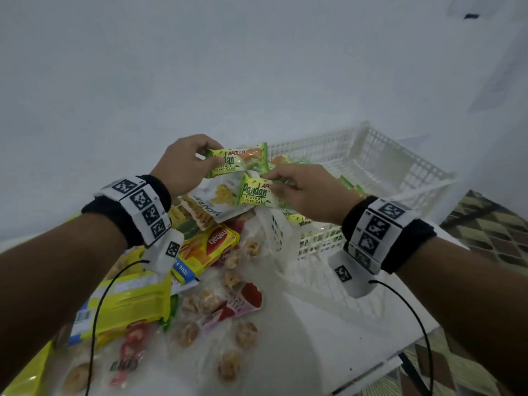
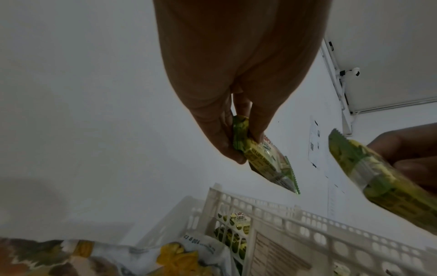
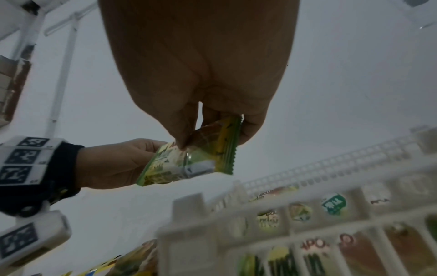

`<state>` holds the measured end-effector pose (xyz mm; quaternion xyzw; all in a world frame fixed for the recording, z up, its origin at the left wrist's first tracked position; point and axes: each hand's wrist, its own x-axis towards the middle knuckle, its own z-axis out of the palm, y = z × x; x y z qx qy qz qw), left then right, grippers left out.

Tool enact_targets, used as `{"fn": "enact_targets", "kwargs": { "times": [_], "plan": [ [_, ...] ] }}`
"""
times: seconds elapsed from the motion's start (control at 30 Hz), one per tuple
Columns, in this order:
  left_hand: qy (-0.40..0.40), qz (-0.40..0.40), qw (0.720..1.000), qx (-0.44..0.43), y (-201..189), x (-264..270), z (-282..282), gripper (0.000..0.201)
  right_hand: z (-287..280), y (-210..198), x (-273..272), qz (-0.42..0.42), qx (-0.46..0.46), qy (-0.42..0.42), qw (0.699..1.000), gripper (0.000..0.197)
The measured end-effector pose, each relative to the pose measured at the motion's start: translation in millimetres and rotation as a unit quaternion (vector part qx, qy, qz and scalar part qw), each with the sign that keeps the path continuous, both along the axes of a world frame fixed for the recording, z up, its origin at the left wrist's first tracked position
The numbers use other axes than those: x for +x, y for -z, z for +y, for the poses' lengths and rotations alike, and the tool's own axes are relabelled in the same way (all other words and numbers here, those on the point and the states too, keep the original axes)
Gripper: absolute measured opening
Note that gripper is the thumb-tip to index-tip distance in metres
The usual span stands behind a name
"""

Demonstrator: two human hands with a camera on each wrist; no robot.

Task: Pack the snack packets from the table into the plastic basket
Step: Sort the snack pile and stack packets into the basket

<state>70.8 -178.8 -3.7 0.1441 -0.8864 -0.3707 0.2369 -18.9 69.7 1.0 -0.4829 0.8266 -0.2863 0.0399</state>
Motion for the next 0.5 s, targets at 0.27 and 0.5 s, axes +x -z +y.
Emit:
{"fn": "enact_targets", "kwargs": {
  "times": [0.27,0.5],
  "plan": [
    [-0.022,-0.006,1.000,0.009,-2.7,-29.0,2.5,0.016,-8.4,-11.8,-41.6,-0.010,0.044,-0.041,0.998,0.028],
    [-0.064,-0.017,0.998,0.023,-11.8,-57.0,23.9,0.014,-6.6,-24.5,-95.2,0.014,0.084,-0.121,0.989,0.028]
  ]
}}
